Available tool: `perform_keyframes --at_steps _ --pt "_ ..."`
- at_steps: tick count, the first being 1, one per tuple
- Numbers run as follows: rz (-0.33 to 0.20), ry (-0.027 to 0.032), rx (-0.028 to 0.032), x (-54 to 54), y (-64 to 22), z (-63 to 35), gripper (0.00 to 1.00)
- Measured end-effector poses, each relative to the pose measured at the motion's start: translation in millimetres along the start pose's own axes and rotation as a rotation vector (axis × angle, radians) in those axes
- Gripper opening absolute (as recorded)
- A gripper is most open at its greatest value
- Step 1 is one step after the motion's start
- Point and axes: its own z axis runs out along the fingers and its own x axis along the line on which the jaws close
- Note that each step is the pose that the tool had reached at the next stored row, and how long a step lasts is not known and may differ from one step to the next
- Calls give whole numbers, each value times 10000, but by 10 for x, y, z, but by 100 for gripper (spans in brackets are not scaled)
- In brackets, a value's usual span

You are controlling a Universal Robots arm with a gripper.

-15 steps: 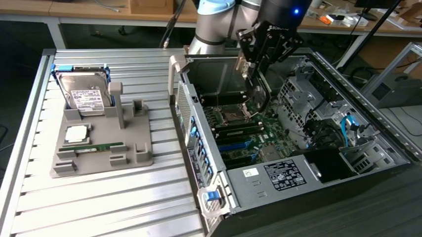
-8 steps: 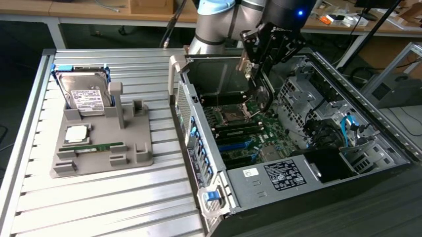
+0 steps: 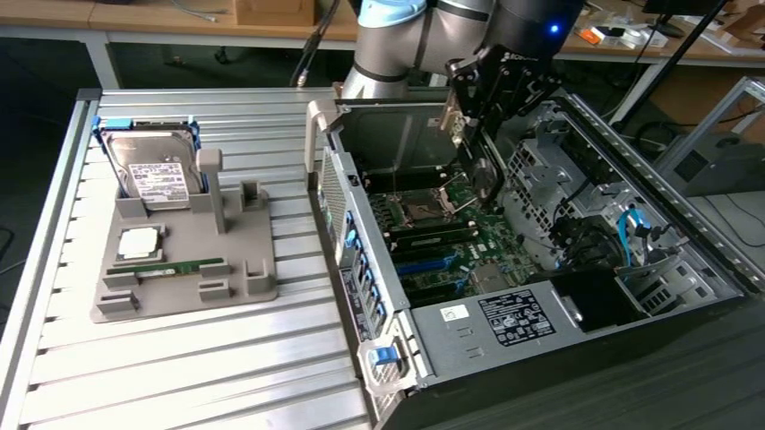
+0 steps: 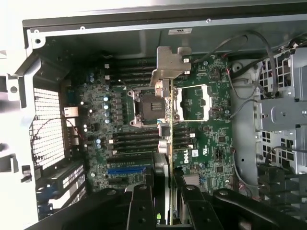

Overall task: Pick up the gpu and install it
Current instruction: 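Pick up the gpu and move the gpu toward the slot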

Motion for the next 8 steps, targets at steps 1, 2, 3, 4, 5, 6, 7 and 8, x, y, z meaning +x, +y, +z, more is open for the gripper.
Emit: perform_keyframes --at_steps 1,2,3,4,5,6,7,8 --pt "0 0 1 -13 1 5 27" --pt "0 1 2 -24 1 9 27" --pt "-1 1 3 -35 2 16 27" --pt "-1 1 4 -46 3 22 27" --pt "0 1 3 -66 4 37 27" --pt "0 1 3 -79 4 51 27" --pt "0 1 4 -87 4 64 27" --pt "0 1 4 -91 4 77 27"
